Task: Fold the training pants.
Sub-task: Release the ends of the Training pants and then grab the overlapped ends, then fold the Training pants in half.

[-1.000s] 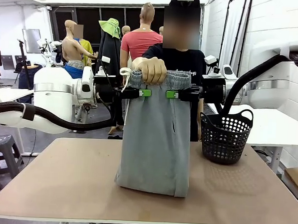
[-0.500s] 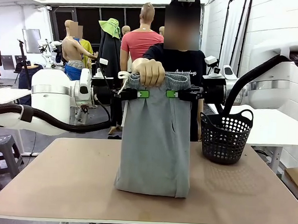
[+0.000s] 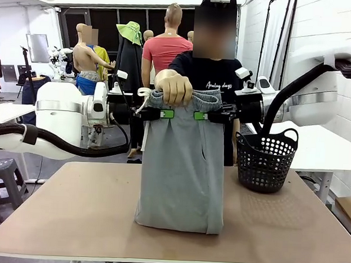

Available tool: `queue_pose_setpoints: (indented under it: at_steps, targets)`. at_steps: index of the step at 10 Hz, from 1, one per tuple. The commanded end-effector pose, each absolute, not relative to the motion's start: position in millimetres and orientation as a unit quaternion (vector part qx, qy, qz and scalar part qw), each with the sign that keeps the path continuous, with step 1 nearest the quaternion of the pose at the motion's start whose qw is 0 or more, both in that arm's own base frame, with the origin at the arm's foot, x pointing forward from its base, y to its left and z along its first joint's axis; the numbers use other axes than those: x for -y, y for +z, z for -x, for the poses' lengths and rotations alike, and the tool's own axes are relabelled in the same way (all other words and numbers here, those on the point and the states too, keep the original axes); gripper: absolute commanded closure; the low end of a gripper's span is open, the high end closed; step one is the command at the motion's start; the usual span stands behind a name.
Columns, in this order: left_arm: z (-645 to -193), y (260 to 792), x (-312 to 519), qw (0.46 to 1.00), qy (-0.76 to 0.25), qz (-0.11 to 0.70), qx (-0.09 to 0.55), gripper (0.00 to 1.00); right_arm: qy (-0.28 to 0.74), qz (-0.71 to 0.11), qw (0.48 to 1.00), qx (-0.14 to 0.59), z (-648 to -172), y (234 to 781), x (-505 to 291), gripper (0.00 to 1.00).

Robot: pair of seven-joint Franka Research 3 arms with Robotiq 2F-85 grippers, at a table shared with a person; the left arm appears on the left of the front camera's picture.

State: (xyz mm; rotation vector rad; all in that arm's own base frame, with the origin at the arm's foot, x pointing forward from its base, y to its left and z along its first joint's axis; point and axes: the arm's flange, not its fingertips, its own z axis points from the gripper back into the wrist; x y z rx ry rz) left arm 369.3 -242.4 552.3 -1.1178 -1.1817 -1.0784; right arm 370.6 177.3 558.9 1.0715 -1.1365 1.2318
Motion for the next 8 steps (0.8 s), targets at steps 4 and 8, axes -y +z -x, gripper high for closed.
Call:
queue_pose_setpoints:
  at_steps: [4,8]
  targets:
    - [-368.0,554.5,244.6,0.556,-0.454,0.482,0.502,1.00,0.499,-0.469,0.540,0.489,-368.8,558.8,-175.0,1.00]
    - [-368.0,554.5,244.6,0.556,-0.454,0.482,0.502,1.00,0.499,-0.469,0.540,0.489,-368.8,558.8,-175.0,1.00]
